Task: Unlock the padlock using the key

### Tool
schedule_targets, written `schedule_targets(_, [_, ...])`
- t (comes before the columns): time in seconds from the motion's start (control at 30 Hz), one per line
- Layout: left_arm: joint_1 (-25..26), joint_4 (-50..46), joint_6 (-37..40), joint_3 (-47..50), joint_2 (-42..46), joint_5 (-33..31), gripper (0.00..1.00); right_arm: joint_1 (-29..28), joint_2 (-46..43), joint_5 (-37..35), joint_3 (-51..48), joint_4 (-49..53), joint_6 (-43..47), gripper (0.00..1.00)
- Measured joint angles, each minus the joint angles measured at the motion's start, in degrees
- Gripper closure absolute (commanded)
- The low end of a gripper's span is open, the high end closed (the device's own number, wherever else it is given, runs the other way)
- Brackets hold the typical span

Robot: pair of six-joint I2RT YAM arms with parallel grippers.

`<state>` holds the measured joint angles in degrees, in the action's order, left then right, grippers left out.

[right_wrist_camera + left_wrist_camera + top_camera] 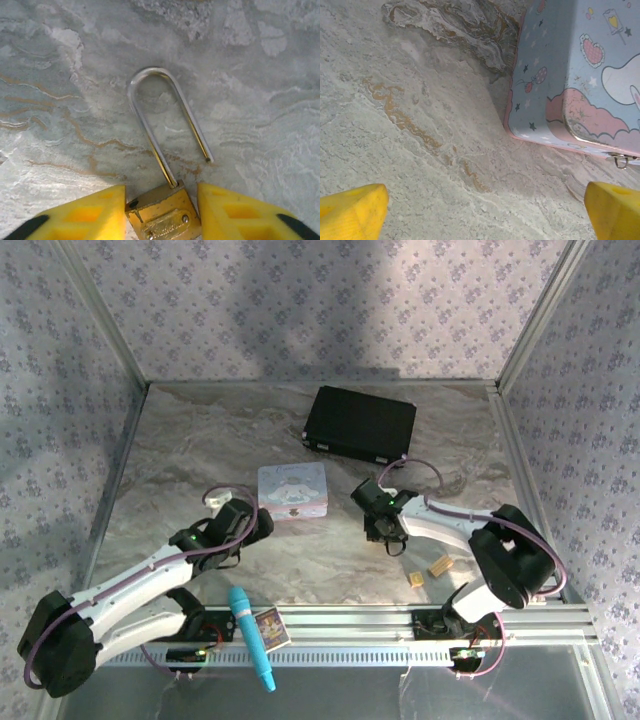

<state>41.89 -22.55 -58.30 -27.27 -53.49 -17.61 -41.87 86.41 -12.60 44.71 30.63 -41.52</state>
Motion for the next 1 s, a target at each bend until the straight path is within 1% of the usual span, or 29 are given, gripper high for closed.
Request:
schedule_targets(0.07, [0.0,-0.1,0.2,-0.6,0.0,-0.2,0.00,0.0,-0.7,0.2,0.0,0.3,-0.1,0.42])
schedule_targets(0.2, [0.0,-2.9,1.0,-3.8,0.0,-2.9,0.00,0.2,-3.3,0.4,0.0,1.1,0.0,0.34])
schedule_targets(0.3, [-0.9,-6.0,2.8,-7.6,0.2,-7.3,0.00,1.2,-6.3,0.3,0.1,0.9,1.2,0.30])
schedule_targets(0.4, [-3.0,-7.0,6.1,-10.3,0.7,-14.4,0.01,3.8,-10.1,-1.0,0.9,-0.2,5.1,0.21])
schedule_targets(0.47, [-4.9,-5.8,10.2,-10.7,1.1,-20.0,0.01,6.9,-12.5,-2.5,2.1,-2.0,9.1,0.06])
schedule_targets(0.5, [-6.0,-4.8,12.7,-10.7,1.2,-22.2,0.01,8.5,-13.2,-3.1,2.7,-3.0,11.0,0.01])
schedule_targets(0.6, [-11.2,-0.3,20.8,-10.7,1.2,-27.3,0.00,15.6,-14.4,-4.2,4.9,-7.0,16.4,0.01])
schedule_targets(0.73, [-21.6,8.3,31.4,-9.4,0.2,-30.4,0.00,27.7,-14.1,-3.7,5.6,-12.6,22.4,0.01])
schedule_targets(0.77, [-24.2,10.8,33.6,-8.2,-0.3,-30.4,0.00,30.4,-14.3,-4.2,4.2,-16.0,24.0,0.01])
schedule_targets(0.8, [-26.3,13.2,35.5,-6.7,-0.8,-30.4,0.00,32.0,-14.7,-4.6,2.1,-19.9,25.2,0.01])
schedule_targets(0.87, [-30.4,19.6,40.0,-2.1,-2.1,-28.0,0.00,34.2,-16.0,-5.5,-4.4,-28.6,28.1,0.01])
schedule_targets(0.93, [-33.1,25.4,43.0,2.3,-3.8,-25.1,0.00,35.1,-15.7,-5.7,-9.2,-33.0,30.8,0.01])
schedule_targets(1.0, [-35.7,29.3,44.7,5.4,-6.1,-21.9,0.00,35.4,-14.1,-5.8,-11.3,-36.0,33.7,0.01])
